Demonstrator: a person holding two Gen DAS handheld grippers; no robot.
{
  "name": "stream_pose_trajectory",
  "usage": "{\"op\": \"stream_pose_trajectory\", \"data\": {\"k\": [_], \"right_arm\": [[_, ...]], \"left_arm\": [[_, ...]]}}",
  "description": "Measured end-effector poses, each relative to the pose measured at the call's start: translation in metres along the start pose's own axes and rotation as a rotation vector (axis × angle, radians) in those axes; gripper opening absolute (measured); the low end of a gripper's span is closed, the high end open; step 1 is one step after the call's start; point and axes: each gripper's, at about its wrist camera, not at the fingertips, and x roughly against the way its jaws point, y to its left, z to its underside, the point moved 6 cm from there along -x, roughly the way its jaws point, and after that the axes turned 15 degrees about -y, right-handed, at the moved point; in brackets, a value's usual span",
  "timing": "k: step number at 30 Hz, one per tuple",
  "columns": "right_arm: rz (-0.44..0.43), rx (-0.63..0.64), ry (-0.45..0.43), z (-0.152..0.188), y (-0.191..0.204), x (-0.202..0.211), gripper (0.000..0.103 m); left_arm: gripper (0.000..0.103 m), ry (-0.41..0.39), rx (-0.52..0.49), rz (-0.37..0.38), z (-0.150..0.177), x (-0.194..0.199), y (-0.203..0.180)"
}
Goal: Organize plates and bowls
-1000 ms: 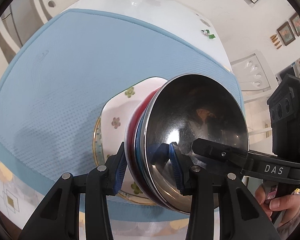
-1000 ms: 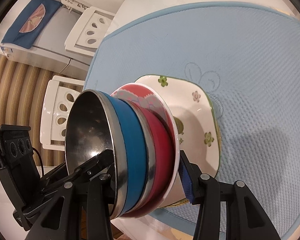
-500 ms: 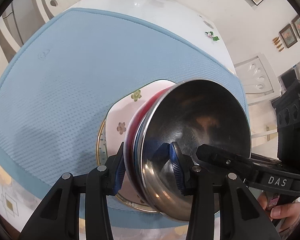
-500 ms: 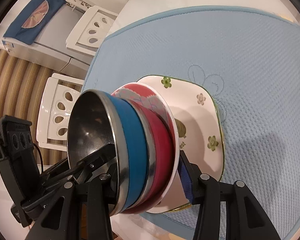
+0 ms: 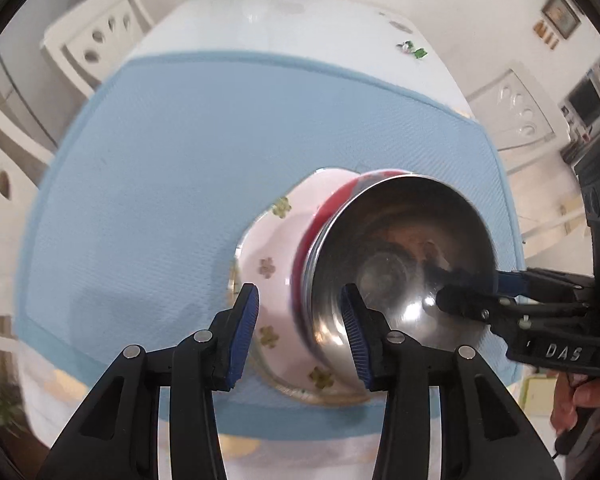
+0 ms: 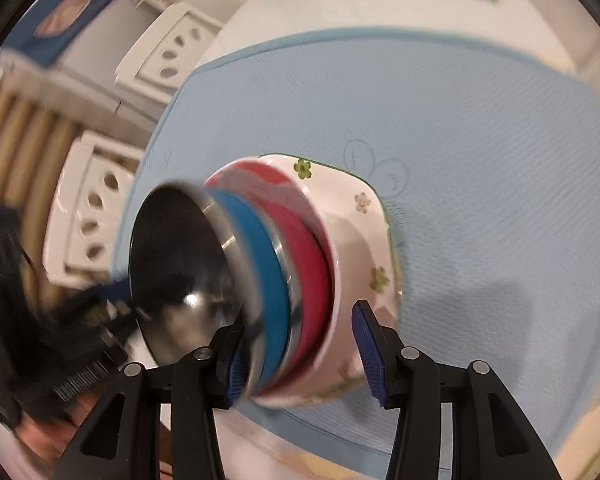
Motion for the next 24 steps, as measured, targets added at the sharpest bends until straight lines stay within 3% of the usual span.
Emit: {"op": "stream_pose_trajectory", "data": {"k": [1, 2, 3, 6, 9, 11, 13, 14, 15, 17, 21, 24], "right_arm": [[0.012, 0.018, 0.0, 0.003, 0.002, 0.005, 0.055], [0.018, 0.028, 0.003, 0.006, 0.004, 0.01, 0.055], [0.026, 0.029, 0.007, 0.009, 0.005, 0.013, 0.059], [0.059, 0.043, 0.015, 0.017, 0.008, 0.02, 0.077], [0.067, 0.083, -0.011, 0.021, 0.014, 0.029, 0.082], [0.087, 0.095, -0.038, 0.023, 0.016, 0.036, 0.103], [0.057, 0.095, -0.091, 0.022, 0.022, 0.04, 0.103], [0.041, 0.095, -0.118, 0.021, 0.024, 0.043, 0.103], [0.034, 0.095, -0.147, 0.021, 0.026, 0.045, 0.103], [0.069, 0.112, -0.207, 0.019, 0.026, 0.05, 0.103], [0.126, 0.144, -0.275, 0.02, 0.03, 0.047, 0.103], [0.133, 0.134, -0.291, 0.02, 0.033, 0.042, 0.103]], "left_arm": [[0.049, 0.001, -0.001, 0.012, 0.001, 0.005, 0.001], [0.067, 0.003, -0.004, 0.014, 0.001, 0.009, 0.002], [0.074, -0.004, -0.013, -0.003, 0.003, 0.014, 0.006], [0.074, 0.004, -0.01, 0.016, 0.01, 0.023, 0.012], [0.074, 0.04, -0.005, 0.025, 0.019, 0.023, 0.019], [0.074, 0.049, -0.004, 0.035, 0.023, 0.023, 0.022], [0.078, 0.044, -0.001, 0.039, 0.023, 0.02, 0.023], [0.086, 0.032, -0.006, 0.032, 0.023, 0.02, 0.025], [0.101, 0.028, -0.013, 0.024, 0.023, 0.019, 0.026], [0.102, 0.014, -0.049, 0.006, 0.023, 0.017, 0.025], [0.102, -0.108, -0.144, 0.004, 0.02, 0.017, 0.023], [0.102, -0.1, -0.164, 0.013, 0.024, 0.014, 0.023]]}}
